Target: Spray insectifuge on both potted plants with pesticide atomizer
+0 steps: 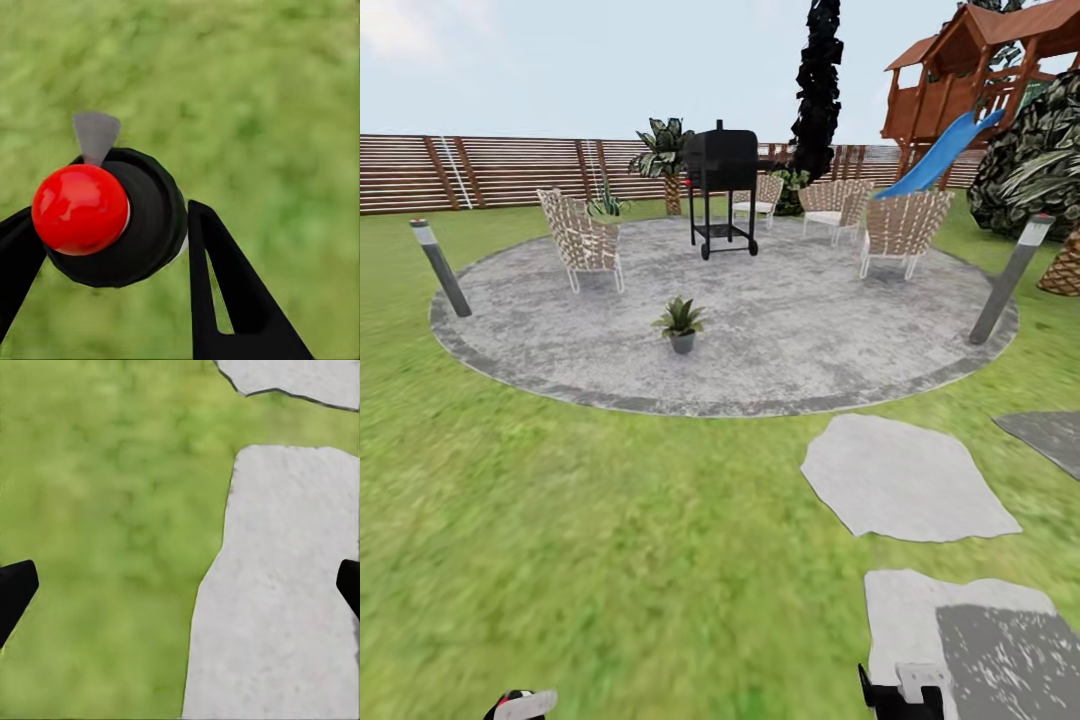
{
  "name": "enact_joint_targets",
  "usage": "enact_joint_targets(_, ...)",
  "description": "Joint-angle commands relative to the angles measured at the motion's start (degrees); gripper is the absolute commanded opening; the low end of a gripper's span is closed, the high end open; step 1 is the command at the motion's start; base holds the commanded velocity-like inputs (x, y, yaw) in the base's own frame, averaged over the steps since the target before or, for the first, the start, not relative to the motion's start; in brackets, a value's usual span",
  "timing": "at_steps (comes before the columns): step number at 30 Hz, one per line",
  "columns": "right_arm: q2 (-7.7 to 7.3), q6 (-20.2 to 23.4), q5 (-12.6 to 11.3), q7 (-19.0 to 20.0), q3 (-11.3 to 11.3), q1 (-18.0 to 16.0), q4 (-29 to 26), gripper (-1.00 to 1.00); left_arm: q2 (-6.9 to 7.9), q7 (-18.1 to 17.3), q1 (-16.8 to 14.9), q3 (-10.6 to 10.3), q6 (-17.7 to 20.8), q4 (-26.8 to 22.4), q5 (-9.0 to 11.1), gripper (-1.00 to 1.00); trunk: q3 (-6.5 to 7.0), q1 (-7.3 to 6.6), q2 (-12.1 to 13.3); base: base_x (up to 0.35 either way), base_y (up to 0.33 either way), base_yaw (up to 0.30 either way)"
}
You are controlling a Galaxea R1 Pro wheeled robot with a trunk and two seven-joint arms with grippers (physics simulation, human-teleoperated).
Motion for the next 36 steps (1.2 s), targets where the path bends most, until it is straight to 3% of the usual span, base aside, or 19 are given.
enact_joint_targets(1, 0.01, -0.2, 0.56, 0.07, -0.48, -0.03, 0.06, 1.0, 0.0, -0.04, -0.03, -0.05, -0.2, 0.04, 0.33, -1.0, -0.05, 0.02, -0.01, 0.336, 0.106, 0.0)
enact_joint_targets(36, 0.01, -0.2, 0.56, 0.04, -0.5, -0.03, 0.08, 1.0, 0.0, -0.04, -0.03, -0.05, -0.2, 0.12, 0.33, -1.0, -0.05, 0.02, -0.01, 0.336, 0.104, 0.0)
